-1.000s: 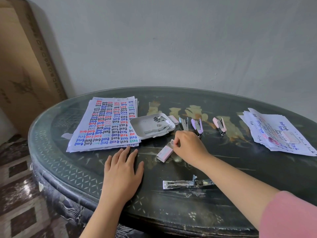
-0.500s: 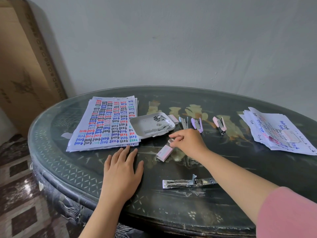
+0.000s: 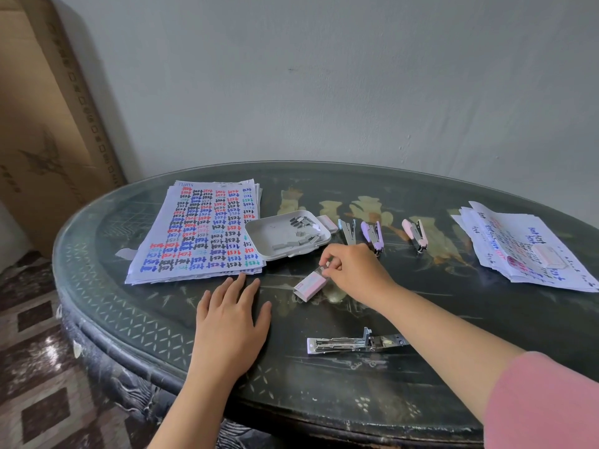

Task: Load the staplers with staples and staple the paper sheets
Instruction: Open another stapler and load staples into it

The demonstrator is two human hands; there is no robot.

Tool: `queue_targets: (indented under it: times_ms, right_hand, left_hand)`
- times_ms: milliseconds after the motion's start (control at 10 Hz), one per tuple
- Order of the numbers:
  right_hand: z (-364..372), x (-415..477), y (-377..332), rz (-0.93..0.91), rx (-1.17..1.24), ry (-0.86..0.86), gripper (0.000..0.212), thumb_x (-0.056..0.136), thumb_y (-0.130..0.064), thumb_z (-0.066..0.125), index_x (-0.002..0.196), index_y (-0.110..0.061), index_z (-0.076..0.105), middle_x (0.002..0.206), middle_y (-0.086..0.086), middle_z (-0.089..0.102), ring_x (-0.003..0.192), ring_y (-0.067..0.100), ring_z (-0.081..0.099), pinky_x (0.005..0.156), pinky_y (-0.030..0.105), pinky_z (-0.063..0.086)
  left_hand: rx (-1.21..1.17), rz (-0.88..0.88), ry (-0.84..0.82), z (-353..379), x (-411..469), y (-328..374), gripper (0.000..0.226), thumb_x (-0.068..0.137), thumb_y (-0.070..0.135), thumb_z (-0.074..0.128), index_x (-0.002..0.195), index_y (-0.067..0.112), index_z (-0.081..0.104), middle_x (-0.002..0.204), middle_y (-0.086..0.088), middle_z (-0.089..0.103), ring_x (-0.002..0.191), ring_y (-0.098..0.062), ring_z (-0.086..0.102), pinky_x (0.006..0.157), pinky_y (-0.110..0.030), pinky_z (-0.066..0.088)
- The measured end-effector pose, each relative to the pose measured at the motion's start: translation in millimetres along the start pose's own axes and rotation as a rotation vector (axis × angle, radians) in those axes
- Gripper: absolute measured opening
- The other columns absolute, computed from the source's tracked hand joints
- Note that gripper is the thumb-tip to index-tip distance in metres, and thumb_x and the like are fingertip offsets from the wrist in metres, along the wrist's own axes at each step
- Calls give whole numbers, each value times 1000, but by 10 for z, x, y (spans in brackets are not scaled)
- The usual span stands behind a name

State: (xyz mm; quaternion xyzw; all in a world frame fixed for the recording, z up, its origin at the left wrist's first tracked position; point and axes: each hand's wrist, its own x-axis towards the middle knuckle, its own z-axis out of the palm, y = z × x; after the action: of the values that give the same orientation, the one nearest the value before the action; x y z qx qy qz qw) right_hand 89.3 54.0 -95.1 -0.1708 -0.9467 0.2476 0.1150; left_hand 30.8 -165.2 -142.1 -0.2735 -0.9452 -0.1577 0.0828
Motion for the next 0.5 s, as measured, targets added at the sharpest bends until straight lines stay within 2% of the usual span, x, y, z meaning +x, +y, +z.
queue_targets:
  times_ms: [300,500]
  right_hand:
    - [-16,26,0,-21,-7,-1,2,87,-18,67,87,-16,67,78,0,70,76,16,64,77,38,55]
    - [-87,31,-24,45,79,61,6,87,-14,67,82,-16,65,76,1,67,75,14,62,71,24,49]
  left_hand:
    - [-25,5,6,11,13,-9,77,78,63,5,141,33,40,151,8,34,142,-14,25,118,-39,14]
    - [-55,14,-8,-7,-3,-9,71,82,61,13,141,32,41,151,7,35,142,-14,25,117,-39,13]
